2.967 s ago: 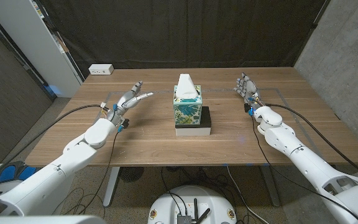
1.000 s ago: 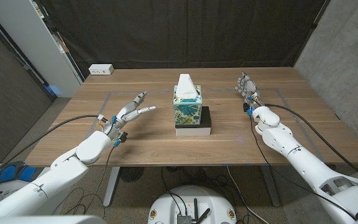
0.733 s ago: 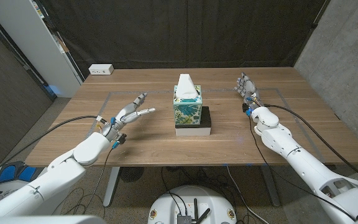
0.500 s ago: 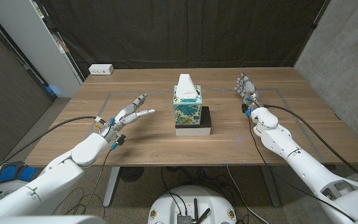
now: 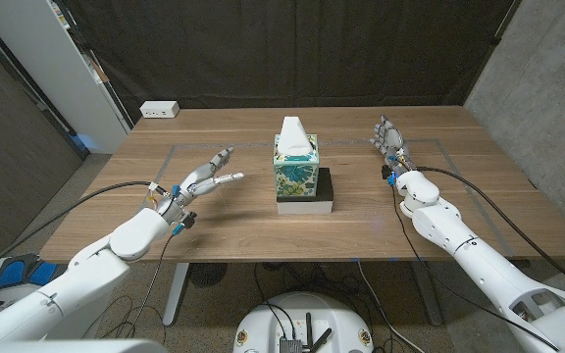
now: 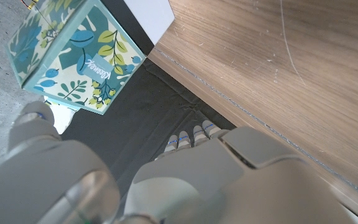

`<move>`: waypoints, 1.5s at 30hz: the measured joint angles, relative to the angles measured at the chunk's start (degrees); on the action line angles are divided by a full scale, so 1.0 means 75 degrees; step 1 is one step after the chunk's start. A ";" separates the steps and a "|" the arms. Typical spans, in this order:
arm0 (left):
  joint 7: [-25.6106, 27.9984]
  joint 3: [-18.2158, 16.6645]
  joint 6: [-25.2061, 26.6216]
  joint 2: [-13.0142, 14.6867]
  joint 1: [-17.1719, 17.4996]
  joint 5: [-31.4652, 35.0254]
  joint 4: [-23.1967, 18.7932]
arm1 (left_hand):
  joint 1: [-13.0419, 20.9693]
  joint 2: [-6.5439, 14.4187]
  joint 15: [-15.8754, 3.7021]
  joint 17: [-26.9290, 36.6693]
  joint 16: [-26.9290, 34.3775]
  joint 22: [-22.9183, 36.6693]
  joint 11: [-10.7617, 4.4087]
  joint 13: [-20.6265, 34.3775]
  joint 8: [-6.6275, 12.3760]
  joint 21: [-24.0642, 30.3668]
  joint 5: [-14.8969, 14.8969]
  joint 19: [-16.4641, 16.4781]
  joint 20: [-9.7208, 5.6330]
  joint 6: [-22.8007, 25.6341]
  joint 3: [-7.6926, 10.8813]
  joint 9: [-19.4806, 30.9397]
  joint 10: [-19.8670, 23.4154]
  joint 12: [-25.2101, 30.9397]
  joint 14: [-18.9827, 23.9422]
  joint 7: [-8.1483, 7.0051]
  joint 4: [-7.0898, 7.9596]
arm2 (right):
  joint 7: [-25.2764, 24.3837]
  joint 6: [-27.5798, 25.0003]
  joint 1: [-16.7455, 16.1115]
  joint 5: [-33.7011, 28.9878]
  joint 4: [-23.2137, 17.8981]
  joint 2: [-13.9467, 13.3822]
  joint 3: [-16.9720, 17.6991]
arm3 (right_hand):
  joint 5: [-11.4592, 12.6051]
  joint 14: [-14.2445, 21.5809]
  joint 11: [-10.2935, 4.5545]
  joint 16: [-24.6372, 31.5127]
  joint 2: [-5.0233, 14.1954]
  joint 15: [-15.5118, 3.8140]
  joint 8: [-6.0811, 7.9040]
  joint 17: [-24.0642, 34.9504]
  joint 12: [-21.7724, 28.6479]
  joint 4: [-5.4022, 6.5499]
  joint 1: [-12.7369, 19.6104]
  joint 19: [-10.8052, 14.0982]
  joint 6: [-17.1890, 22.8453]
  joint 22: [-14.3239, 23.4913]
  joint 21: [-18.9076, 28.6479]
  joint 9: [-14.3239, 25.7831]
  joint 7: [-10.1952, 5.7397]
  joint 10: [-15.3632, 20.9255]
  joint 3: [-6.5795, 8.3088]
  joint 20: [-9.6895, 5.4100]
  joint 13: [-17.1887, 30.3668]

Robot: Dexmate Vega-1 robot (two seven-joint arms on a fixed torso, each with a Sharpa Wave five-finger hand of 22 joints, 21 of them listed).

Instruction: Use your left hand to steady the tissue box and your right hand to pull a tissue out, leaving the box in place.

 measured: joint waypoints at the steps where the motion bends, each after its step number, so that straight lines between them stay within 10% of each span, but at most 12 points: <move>1: -0.0033 0.0020 -0.0005 -0.0004 -0.0031 -0.0001 0.0012 | 0.0020 0.0020 0.0000 0.0000 0.0000 0.0000 -0.0002 0.0000 0.0000 0.0002 0.0006 0.0026 0.0025 0.0000 -0.0012 0.0000 0.0002 0.0000 0.0000 0.0000 -0.0006 | -0.0006 -0.0002 -0.0012 -0.0008 -0.0021 -0.0010 0.0001 | 0.0000 0.0000 0.0000 0.0000 0.0000 0.0000 0.0000 0.0000 0.0000 0.0000 0.0000 0.0000 0.0000 0.0000 0.0000 0.0000 0.0000 0.0000 0.0000 0.0000 0.0000; 45: -0.1867 0.1062 -0.0319 -0.0300 -0.1725 -0.0365 0.0745 | 0.0634 0.0030 -0.0330 -0.0015 0.0088 0.0000 -0.0207 -0.0037 0.0361 0.0145 0.0061 0.1378 0.0011 -0.0001 -0.0836 0.0000 0.0013 0.0117 0.0000 -0.0382 -0.0050 | -0.0359 -0.0250 -0.0572 -0.0782 -0.1315 -0.0648 -0.0015 | 0.0002 0.0055 0.0027 0.0000 0.0051 0.0055 0.0000 -0.0037 0.0000 -0.0160 -0.0051 0.0041 0.0041 0.0000 0.0000 0.0000 0.0041 0.0027 0.0032 0.0041 0.0000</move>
